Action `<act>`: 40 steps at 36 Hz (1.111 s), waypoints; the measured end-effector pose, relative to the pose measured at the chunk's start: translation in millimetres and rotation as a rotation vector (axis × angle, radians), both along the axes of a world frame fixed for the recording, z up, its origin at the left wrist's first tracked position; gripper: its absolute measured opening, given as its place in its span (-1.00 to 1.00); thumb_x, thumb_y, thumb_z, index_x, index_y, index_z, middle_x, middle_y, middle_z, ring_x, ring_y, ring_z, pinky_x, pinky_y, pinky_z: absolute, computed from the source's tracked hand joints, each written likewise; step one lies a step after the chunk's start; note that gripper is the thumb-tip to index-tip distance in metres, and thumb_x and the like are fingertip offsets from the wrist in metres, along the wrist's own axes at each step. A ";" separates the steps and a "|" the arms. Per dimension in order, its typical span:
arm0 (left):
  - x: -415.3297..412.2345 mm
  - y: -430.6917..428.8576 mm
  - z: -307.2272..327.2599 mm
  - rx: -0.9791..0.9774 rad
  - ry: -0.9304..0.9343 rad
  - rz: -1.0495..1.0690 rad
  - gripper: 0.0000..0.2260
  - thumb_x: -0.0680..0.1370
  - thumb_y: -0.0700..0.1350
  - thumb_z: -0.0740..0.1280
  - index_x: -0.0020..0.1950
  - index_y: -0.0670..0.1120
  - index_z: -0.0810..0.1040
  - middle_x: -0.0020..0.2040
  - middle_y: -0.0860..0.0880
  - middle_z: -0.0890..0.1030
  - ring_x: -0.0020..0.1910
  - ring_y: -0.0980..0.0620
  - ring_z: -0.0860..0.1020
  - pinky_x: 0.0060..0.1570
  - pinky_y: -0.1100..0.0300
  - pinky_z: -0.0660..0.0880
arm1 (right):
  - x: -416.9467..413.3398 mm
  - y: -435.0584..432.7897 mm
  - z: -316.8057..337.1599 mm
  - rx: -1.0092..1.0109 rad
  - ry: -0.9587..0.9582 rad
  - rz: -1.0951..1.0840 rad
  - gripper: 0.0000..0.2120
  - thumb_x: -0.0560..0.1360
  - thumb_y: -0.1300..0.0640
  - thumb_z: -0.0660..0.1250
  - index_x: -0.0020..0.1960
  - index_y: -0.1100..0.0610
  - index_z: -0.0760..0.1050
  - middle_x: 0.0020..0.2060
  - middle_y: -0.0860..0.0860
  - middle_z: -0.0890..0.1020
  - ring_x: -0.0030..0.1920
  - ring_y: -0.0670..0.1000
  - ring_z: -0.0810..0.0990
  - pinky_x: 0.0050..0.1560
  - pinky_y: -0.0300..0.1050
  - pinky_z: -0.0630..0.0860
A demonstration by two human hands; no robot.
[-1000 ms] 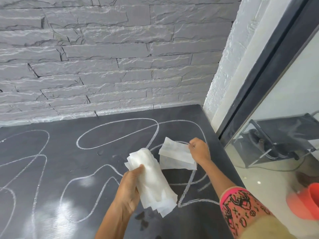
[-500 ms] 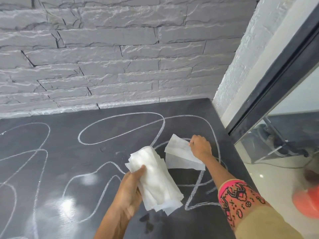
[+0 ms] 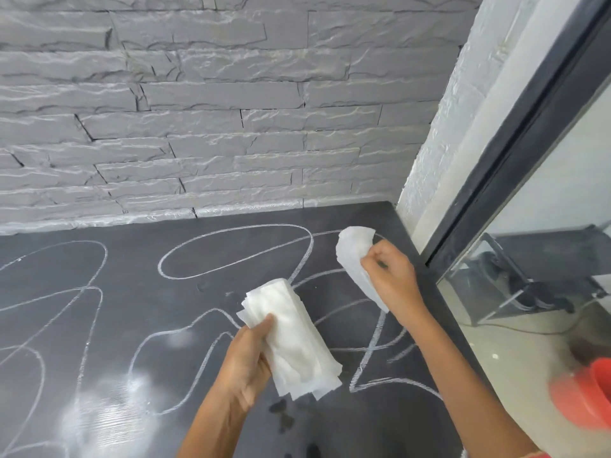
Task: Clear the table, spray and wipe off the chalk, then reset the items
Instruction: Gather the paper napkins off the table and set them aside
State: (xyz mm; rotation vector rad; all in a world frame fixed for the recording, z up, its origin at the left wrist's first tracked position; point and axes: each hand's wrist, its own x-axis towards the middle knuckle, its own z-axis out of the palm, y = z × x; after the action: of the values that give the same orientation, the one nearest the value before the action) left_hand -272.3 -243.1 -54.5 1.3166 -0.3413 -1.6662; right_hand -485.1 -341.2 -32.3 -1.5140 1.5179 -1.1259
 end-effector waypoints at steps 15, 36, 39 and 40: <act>9.7 40.5 29.0 -0.132 0.014 -0.028 -0.55 0.63 0.08 0.11 0.01 -0.22 0.66 -0.08 -0.15 0.71 -0.08 -0.01 0.69 -0.18 0.14 0.58 | 115.9 137.3 11.6 -0.186 0.415 0.344 -0.89 0.52 0.10 0.21 -0.10 0.14 0.38 -0.02 0.02 0.55 0.04 0.05 0.47 0.06 -0.10 0.38; 78.5 73.4 80.7 -0.230 -0.308 -0.572 -0.73 0.49 -0.02 0.35 0.08 -0.15 0.61 0.01 -0.12 0.70 -0.05 -0.04 0.67 -0.11 0.14 0.59 | 90.3 103.3 53.1 0.199 0.026 0.753 -0.55 0.27 0.11 0.58 0.12 0.01 0.53 0.05 -0.05 0.64 0.11 -0.02 0.58 0.18 -0.01 0.50; 88.2 71.8 91.4 -0.249 -0.341 -0.633 -0.70 0.43 0.02 0.37 0.04 -0.13 0.63 -0.01 -0.10 0.70 -0.07 -0.02 0.68 -0.13 0.18 0.59 | 89.6 106.3 49.9 0.276 -0.038 0.827 -0.64 0.29 0.18 0.57 0.04 0.16 0.58 -0.02 0.07 0.68 0.01 0.06 0.65 0.06 0.03 0.58; 91.8 71.0 93.5 -0.247 -0.353 -0.632 -0.72 0.42 0.02 0.37 0.01 -0.12 0.64 -0.03 -0.09 0.71 -0.10 -0.01 0.68 -0.17 0.19 0.59 | 88.8 107.9 47.4 0.301 -0.061 0.836 -0.65 0.29 0.18 0.57 0.03 0.20 0.59 -0.02 0.10 0.68 -0.01 0.08 0.66 0.04 0.04 0.59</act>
State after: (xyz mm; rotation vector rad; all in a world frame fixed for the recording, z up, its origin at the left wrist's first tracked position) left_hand -180.4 -172.1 39.0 1.3917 -1.2374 -1.8024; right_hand -396.2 -233.3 15.2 -1.6284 0.8027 -0.4226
